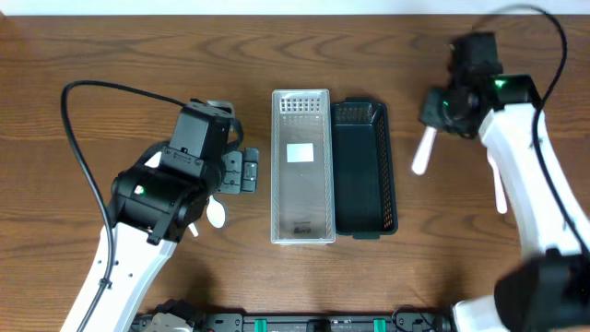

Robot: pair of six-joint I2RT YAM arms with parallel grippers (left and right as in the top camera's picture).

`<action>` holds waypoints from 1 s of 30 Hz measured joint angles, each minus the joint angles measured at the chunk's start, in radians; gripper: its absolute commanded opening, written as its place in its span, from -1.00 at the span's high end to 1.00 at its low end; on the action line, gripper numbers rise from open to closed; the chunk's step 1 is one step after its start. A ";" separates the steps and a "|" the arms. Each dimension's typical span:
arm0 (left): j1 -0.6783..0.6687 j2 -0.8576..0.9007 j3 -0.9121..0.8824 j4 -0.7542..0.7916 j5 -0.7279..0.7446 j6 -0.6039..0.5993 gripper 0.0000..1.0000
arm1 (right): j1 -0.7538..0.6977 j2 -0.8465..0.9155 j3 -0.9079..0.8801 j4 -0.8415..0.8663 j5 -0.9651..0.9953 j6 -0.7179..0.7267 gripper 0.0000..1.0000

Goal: Pack container
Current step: 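Grasp the white fork with the right gripper and lift it, then lower the fork into the black basket and open the right gripper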

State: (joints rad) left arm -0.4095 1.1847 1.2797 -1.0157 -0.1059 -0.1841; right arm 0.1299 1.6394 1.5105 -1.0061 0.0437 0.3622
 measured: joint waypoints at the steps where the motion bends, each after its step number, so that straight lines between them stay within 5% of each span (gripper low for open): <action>1: 0.000 0.004 0.000 0.000 0.000 0.000 -0.96 | 0.036 -0.024 0.017 -0.005 -0.003 -0.008 0.91; 8: 0.000 0.011 0.000 -0.006 -0.003 0.000 -0.96 | 0.214 -0.007 0.012 -0.023 -0.014 -0.024 0.60; 18: 0.000 0.011 0.000 -0.019 -0.006 0.000 -0.96 | 0.292 0.228 -0.028 -0.013 -0.022 -0.031 0.69; 20: 0.000 0.011 0.000 -0.019 -0.006 0.000 -0.96 | 0.295 0.263 -0.029 -0.011 -0.022 -0.031 0.47; 24: 0.000 0.011 0.000 -0.021 -0.006 0.000 -0.96 | 0.296 0.289 -0.035 -0.008 -0.026 -0.047 -0.29; 30: 0.000 0.011 0.000 -0.021 -0.006 0.000 -0.96 | 0.295 0.272 -0.013 -0.050 -0.053 -0.102 -0.38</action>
State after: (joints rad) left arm -0.4095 1.1961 1.2797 -1.0367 -0.1120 -0.1841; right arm 0.4252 1.9114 1.4975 -1.0565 -0.0090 0.2600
